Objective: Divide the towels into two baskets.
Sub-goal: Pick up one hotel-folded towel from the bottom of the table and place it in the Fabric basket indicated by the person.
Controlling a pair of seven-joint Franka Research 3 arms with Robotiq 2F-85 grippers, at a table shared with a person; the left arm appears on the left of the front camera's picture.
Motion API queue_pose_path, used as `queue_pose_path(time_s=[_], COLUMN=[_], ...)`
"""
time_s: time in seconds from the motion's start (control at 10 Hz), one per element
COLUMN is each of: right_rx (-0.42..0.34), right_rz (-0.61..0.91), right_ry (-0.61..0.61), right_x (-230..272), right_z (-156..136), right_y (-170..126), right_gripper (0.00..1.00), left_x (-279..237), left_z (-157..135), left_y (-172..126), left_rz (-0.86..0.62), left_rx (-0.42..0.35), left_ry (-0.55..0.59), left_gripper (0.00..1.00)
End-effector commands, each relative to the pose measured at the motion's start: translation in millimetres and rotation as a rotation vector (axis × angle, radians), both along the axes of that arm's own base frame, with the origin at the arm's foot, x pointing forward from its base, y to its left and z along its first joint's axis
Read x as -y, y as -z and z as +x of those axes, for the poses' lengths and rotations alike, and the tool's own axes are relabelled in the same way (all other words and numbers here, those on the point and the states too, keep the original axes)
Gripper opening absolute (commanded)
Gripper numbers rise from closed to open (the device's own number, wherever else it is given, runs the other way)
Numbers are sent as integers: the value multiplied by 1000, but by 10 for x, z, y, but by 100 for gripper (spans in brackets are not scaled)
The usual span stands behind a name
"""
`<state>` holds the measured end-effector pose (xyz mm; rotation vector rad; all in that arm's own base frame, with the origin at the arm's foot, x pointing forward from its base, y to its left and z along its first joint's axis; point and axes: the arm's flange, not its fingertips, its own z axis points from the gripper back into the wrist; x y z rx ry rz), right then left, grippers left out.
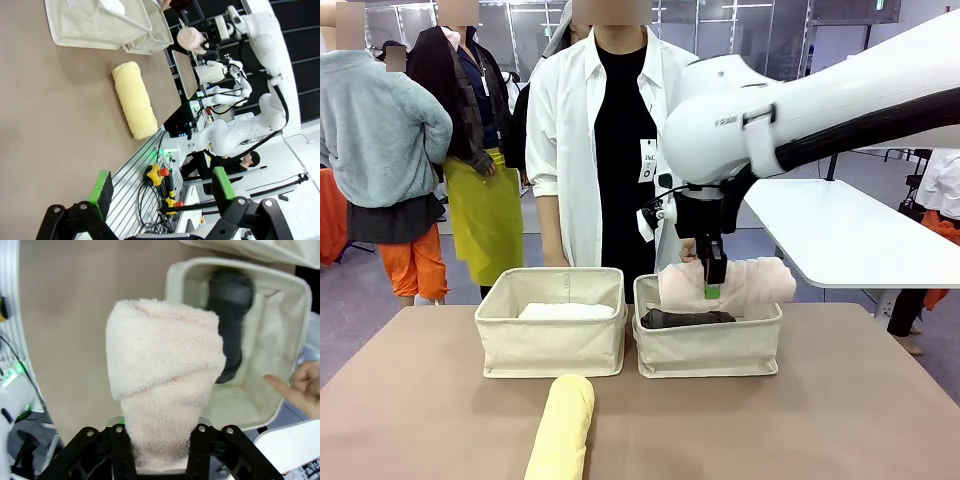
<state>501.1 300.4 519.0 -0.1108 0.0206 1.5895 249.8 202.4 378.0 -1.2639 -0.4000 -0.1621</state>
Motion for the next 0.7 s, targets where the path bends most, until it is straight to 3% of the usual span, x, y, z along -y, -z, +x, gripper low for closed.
queue_pose_path(time_s=[0.0,0.3,0.5,0.6], right_rx=[8,-11,37,42], right_rz=[-30,-9,7,23], right_ry=[-24,-13,40,37], right_x=[-152,-190,-174,-155], right_z=[426,882,1133,1201], right_y=[42,463,681,725], right_gripper=[37,37,37,51], left_x=[7,7,7,7], left_z=[-48,-48,-48,-48], left_y=[-27,-27,-27,-27], left_rz=[-6,-6,-6,-6], left_rx=[12,12,12,12], left_ry=[3,3,3,3], left_gripper=[100,100,100,100])
